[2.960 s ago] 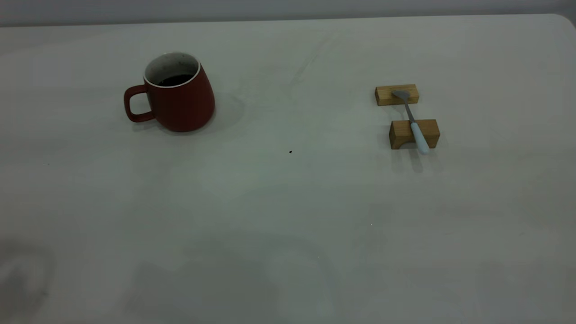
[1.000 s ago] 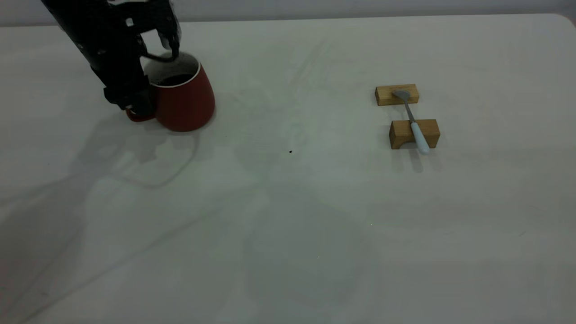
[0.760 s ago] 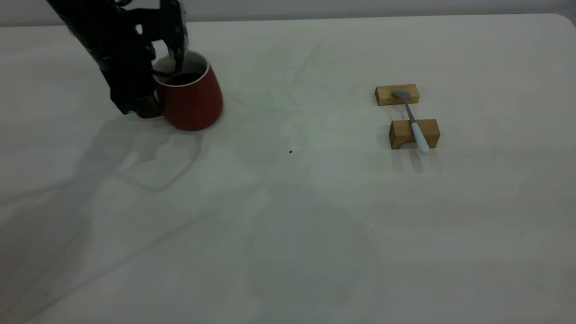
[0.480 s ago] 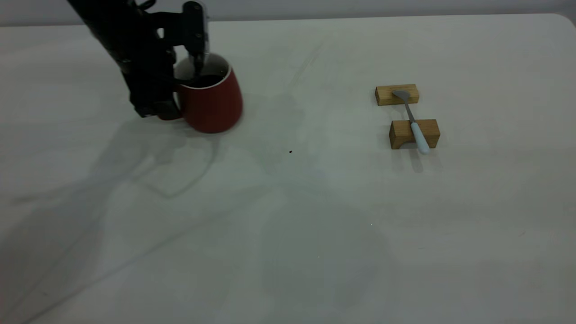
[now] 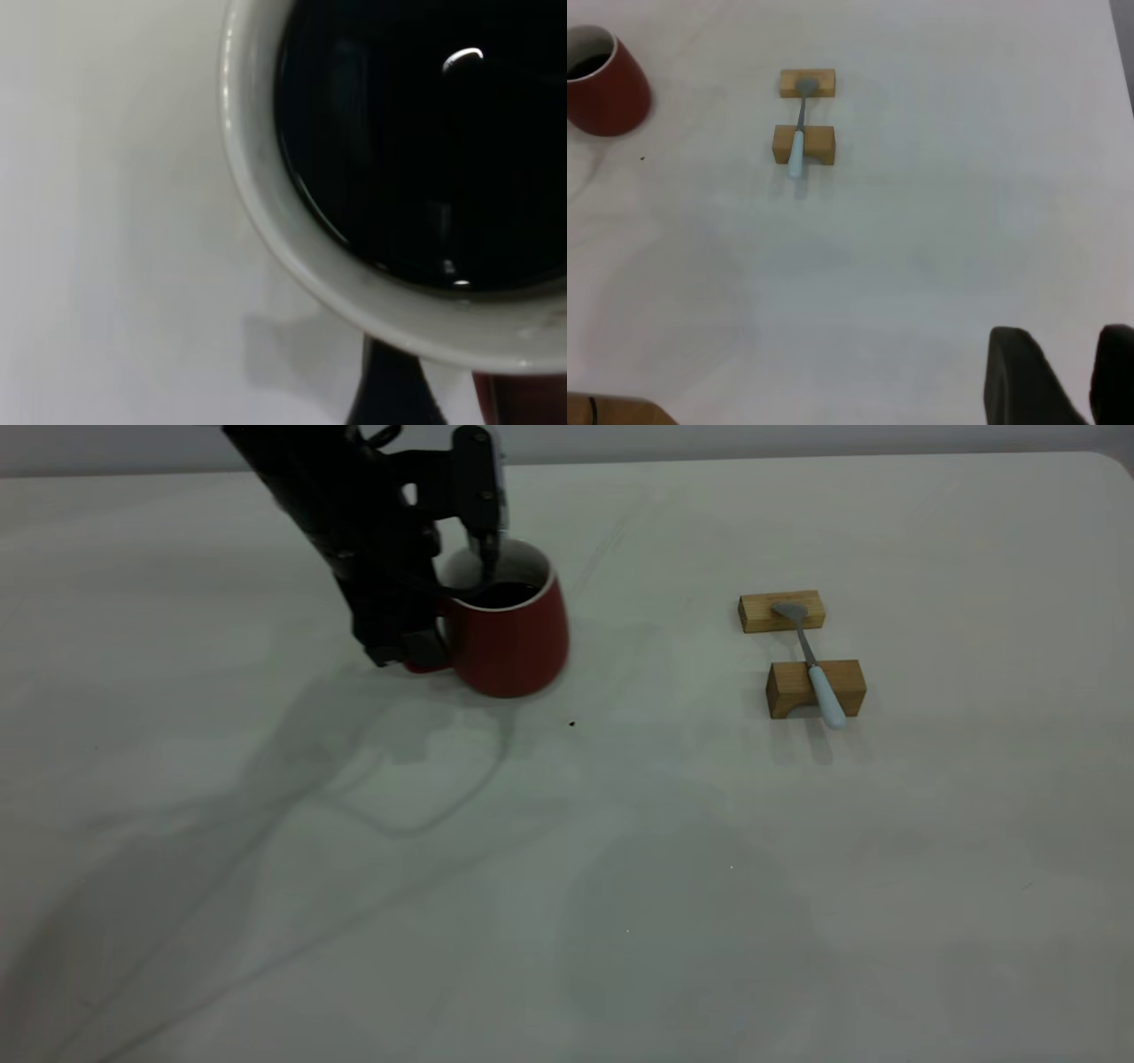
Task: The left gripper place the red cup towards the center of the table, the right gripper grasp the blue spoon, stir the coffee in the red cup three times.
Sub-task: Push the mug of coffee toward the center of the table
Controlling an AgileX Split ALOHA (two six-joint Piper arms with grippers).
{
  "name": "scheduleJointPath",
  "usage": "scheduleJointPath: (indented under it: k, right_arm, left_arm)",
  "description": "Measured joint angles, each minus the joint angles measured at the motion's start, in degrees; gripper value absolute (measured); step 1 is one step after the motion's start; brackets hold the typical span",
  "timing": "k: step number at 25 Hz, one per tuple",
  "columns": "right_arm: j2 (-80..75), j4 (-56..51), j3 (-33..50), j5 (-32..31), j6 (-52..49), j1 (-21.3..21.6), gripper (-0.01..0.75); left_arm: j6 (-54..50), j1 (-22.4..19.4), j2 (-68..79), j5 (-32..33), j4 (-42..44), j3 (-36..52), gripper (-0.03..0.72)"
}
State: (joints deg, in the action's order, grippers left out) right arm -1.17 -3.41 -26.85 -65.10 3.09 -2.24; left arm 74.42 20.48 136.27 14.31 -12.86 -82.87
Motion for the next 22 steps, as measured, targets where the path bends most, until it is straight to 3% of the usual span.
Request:
scheduleJointPath:
  k: [6, 14, 22]
  right_arm:
    - [0.0, 0.0, 0.0, 0.0, 0.06, 0.0, 0.238]
    - [0.0, 0.0, 0.0, 0.0, 0.0, 0.0, 0.238]
    - [0.0, 0.0, 0.0, 0.0, 0.0, 0.0, 0.238]
  left_arm:
    - [0.0, 2.43, 0.0, -0.63, -1.27, 0.0, 0.551]
    - [-0.82, 2.69, -0.51, -0.51, -3.65, 0.0, 0.551]
    - [-10.48, 2.86, -12.06, 9.25, -3.91, 0.0, 0.551]
